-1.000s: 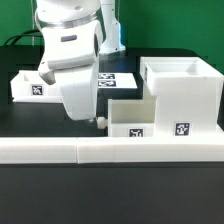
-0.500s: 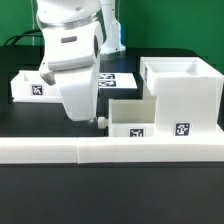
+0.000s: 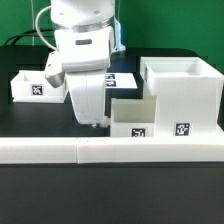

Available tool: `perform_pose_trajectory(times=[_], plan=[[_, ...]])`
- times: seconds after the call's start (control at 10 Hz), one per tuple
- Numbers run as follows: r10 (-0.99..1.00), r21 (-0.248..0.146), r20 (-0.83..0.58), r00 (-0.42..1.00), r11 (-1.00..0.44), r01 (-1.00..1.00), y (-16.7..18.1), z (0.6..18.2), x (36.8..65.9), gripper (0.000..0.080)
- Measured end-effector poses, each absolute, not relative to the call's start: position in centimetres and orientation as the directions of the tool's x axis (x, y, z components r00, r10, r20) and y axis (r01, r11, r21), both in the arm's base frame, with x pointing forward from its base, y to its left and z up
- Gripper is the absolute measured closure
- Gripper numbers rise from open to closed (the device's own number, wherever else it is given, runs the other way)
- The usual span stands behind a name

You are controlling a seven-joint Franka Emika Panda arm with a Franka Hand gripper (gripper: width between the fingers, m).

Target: Assemble drawer

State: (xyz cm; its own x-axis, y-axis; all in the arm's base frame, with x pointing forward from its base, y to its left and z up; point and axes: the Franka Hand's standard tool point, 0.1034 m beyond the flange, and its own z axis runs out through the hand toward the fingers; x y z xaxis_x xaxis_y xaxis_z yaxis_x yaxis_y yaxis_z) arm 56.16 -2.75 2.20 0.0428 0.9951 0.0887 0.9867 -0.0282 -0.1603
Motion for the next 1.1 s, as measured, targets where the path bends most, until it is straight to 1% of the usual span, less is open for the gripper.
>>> perform_pose_trajectory(times=[0.6,0.8,1.1], plan=[[0.995,-0.159,0.089,0.039,-0.025,0.987,-2.8,2.2,56.2,0.015],[0.998,-0.138,0.059,0.001,0.007,0.99,-2.6,2.0,56.3,0.015],[0.999,-0.139,0.031,0.044,-0.039,0.99,-1.1,1.6,57.1,0.015]])
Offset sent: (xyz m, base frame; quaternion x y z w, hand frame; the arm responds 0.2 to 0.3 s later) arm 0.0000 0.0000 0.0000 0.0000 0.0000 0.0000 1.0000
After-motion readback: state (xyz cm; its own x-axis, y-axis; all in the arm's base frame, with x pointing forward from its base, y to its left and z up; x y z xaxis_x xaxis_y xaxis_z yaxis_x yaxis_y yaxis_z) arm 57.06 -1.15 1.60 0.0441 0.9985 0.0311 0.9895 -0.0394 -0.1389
